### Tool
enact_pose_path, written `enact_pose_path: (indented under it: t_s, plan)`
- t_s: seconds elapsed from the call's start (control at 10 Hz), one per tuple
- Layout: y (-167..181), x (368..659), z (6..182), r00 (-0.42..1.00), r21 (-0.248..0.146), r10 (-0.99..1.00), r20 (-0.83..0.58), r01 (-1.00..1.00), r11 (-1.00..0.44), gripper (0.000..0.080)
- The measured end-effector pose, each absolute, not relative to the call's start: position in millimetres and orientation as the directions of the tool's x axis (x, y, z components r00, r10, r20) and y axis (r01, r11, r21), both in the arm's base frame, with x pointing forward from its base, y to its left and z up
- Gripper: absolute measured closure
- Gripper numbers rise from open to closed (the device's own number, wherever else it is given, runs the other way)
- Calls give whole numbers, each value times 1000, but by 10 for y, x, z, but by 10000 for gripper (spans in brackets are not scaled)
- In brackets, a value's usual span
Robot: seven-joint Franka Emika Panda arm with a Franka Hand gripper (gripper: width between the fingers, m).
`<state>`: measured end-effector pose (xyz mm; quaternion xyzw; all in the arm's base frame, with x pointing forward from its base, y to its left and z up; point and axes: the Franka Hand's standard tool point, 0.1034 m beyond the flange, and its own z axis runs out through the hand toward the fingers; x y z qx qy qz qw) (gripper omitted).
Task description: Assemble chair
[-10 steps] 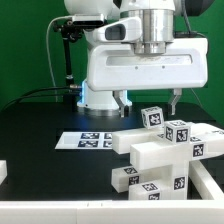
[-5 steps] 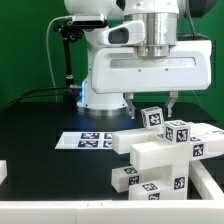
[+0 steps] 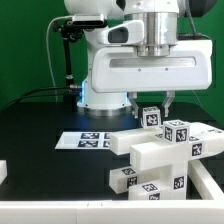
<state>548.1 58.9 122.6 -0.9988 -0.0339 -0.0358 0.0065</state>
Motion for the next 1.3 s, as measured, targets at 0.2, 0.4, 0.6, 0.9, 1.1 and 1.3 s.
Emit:
enact_pose_path:
  t_s: [0.2, 0.4, 0.6, 0.9, 1.1, 1.3]
  plan:
    - [590, 5481, 1226, 996, -20, -59, 70, -58, -998, 511]
    - [590, 5480, 1225, 982, -29, -177, 67, -175, -984, 511]
    - [591, 5480, 1224, 946, -38, -317, 62, -315, -948, 511]
    - [584, 5475, 1221, 851, -51, -523, 48, -521, -852, 511]
    - [572, 5472, 1219, 720, -67, -694, 29, -691, -720, 511]
    - [580, 5471, 1218, 665, -73, -746, 20, -743, -665, 418]
